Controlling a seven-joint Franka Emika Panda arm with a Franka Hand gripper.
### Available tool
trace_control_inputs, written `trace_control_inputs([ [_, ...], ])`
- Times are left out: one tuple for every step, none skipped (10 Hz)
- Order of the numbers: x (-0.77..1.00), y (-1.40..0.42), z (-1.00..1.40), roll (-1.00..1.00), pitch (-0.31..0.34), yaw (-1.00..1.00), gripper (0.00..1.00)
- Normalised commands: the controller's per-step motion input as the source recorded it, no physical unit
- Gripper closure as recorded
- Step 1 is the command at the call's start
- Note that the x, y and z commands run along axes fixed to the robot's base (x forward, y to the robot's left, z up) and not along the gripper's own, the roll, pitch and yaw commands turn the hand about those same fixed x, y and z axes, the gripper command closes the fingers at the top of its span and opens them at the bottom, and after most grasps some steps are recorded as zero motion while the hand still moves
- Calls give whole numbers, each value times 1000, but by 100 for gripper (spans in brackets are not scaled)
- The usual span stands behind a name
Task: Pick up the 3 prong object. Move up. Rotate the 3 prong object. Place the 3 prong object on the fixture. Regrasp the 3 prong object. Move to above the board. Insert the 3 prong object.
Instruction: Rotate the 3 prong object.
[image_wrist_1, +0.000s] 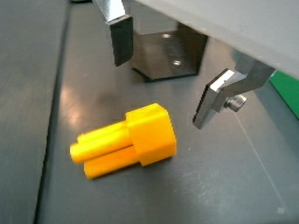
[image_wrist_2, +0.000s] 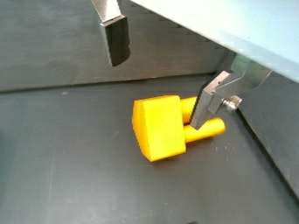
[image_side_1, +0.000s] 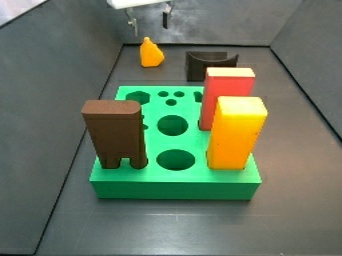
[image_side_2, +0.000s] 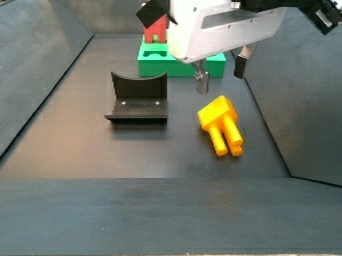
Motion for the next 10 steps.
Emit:
trace_control_inputs([
  [44, 2, -42, 0, -5, 1000, 0],
  [44, 2, -40, 0, -6, 1000, 0],
  [44, 2, -36, 0, -6, 1000, 0],
  [43, 1, -34, 0, -6, 1000, 0],
  [42, 1, -31, 0, -7, 1000, 0],
  [42, 1, -31, 0, -7, 1000, 0],
  [42, 1, -31, 0, -7, 1000, 0],
  [41, 2, -31, 0, -8, 1000, 0],
  [41, 1, -31, 0, -8, 1000, 0],
  [41, 1, -31, 0, -8, 1000, 0],
])
